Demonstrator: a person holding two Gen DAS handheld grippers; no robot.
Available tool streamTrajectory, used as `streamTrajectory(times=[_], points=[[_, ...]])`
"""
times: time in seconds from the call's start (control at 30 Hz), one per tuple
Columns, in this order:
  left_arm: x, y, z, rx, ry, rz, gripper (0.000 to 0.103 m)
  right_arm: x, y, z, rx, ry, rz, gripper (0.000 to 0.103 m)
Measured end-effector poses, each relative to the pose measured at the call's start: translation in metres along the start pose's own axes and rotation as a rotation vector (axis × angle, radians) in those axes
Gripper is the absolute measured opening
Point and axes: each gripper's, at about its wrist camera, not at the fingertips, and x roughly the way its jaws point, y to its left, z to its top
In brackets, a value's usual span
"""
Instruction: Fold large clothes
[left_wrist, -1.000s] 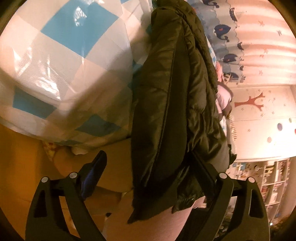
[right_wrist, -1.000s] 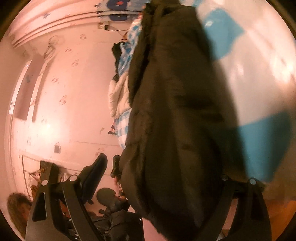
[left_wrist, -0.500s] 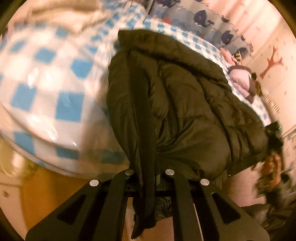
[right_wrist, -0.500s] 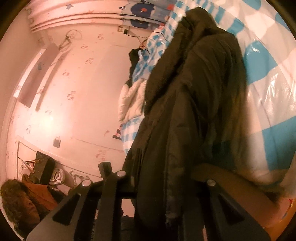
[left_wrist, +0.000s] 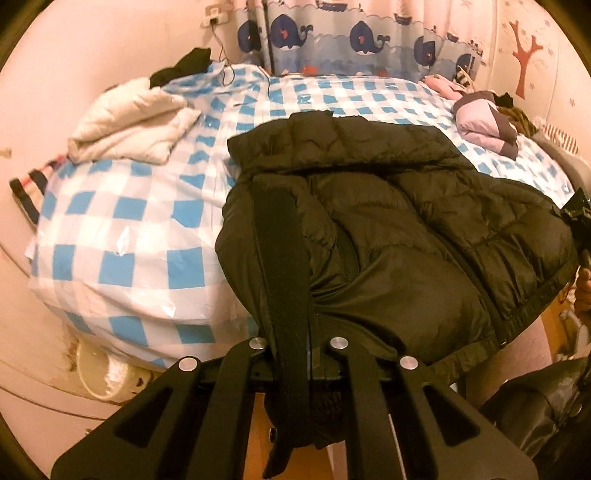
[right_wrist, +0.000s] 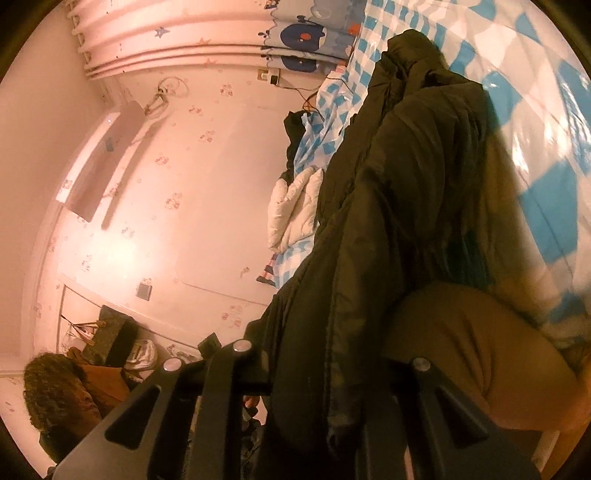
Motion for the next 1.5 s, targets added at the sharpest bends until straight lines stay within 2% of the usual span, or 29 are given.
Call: streamTrajectory(times=[0.2,0.43,0.77,0.87,0.9,0.93,0.97,1.0,1.07,1.17,1.27,1.33,1.37,1.43,1.5], points=[[-0.023,-0.015,-0.004,0.051,-0.04,0.059,0.003,-0.015,-0.002,-0.016,0.009,-0.032,0.042,0.016],[-0.038,-0.024,-0.01,0.087,-0.069,0.087,0.004,-0.025,-0.005,-0.025,0.026,-0.059,0.068,0.016],[-0.026,-0.018,-0.021,0.071,-0.039,0.092,0.004,-0.03,-0.023,-0.027,0.055,-0.047,0.056,0.016],[-0.017,-0.016,-0.025,0.08,-0.004,0.083,0.004,-0.023,-0.029,-0.031,0.072,0.0,0.023,0.019],[-0.013,-0.014,-0.026,0.073,0.014,0.07,0.005,-0.022,-0.032,-0.031,0.084,0.014,0.017,0.025],[-0.006,-0.009,-0.03,0.059,0.042,0.042,0.005,-0.023,-0.038,-0.033,0.099,0.022,0.002,0.031],[-0.002,-0.005,-0.033,0.043,0.057,0.027,0.006,-0.024,-0.044,-0.034,0.116,0.027,-0.006,0.045],[0.004,0.002,-0.038,0.013,0.079,-0.001,0.006,-0.025,-0.048,-0.035,0.127,0.032,-0.006,0.054],[0.016,0.017,-0.047,-0.043,0.119,-0.07,0.006,-0.028,-0.055,-0.037,0.147,0.043,-0.001,0.058],[0.03,0.034,-0.061,-0.122,0.157,-0.173,0.009,-0.029,-0.061,-0.04,0.159,0.062,0.005,0.073],[0.045,0.056,-0.073,-0.243,0.183,-0.312,0.017,-0.027,-0.062,-0.041,0.156,0.085,0.017,0.077],[0.058,0.074,-0.082,-0.343,0.202,-0.433,0.029,-0.024,-0.061,-0.041,0.151,0.1,0.023,0.079],[0.062,0.079,-0.086,-0.377,0.209,-0.463,0.031,-0.023,-0.062,-0.041,0.151,0.11,0.023,0.079],[0.071,0.091,-0.097,-0.456,0.208,-0.566,0.044,-0.022,-0.064,-0.04,0.152,0.127,0.025,0.079],[0.079,0.1,-0.108,-0.515,0.211,-0.623,0.051,-0.02,-0.066,-0.039,0.155,0.148,0.028,0.082]])
